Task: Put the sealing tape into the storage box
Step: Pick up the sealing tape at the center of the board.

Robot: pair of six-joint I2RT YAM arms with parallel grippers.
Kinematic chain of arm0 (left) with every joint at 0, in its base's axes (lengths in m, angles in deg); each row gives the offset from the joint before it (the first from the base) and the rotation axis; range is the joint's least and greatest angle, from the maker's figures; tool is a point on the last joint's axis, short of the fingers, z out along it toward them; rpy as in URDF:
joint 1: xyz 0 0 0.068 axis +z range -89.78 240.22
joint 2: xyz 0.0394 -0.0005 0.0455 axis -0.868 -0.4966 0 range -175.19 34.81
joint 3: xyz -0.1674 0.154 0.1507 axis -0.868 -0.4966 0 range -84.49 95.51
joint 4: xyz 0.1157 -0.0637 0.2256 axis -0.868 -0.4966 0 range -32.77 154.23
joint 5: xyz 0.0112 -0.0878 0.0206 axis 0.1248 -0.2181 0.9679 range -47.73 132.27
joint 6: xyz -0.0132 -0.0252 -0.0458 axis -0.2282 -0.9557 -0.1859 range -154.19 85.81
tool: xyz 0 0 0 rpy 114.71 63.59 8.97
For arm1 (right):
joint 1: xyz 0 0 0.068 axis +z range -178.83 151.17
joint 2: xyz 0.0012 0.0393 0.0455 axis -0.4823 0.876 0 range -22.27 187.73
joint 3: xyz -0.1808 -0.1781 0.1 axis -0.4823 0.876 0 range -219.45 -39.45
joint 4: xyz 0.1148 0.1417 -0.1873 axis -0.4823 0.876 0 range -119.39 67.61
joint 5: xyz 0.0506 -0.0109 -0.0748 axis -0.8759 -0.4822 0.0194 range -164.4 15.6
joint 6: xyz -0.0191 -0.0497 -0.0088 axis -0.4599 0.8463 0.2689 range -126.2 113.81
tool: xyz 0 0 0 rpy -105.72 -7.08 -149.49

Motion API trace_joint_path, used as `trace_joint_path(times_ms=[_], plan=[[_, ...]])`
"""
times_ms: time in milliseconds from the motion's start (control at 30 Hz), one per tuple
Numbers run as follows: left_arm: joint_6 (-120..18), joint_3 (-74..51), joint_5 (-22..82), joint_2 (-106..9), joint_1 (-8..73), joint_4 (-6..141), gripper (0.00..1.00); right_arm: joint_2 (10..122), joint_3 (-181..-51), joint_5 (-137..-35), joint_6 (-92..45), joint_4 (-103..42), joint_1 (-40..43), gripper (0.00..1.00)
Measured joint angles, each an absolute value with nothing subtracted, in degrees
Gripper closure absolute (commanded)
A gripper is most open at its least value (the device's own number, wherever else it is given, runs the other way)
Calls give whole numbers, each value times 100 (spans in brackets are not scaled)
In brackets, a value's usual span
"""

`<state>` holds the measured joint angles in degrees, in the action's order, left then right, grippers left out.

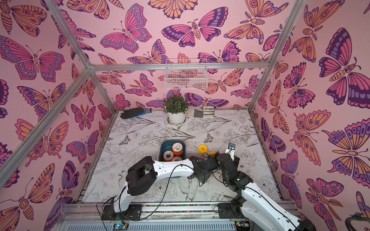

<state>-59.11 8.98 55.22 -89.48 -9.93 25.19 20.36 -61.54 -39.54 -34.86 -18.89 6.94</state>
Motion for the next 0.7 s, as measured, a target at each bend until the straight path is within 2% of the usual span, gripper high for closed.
trace_joint_path(times_ms=[233,600,700], plan=[[-5973,669,5520,-8721,-993,2497,51,2036,-6154,-3954,-3486,-1889,694,11],[-6200,-212,5606,-7341,-993,2339,54,2050,-6154,-3954,-3486,-1889,694,11],[-6213,-315,5741,-7040,-967,2224,58,2050,-6154,-3954,-3486,-1889,694,11]])
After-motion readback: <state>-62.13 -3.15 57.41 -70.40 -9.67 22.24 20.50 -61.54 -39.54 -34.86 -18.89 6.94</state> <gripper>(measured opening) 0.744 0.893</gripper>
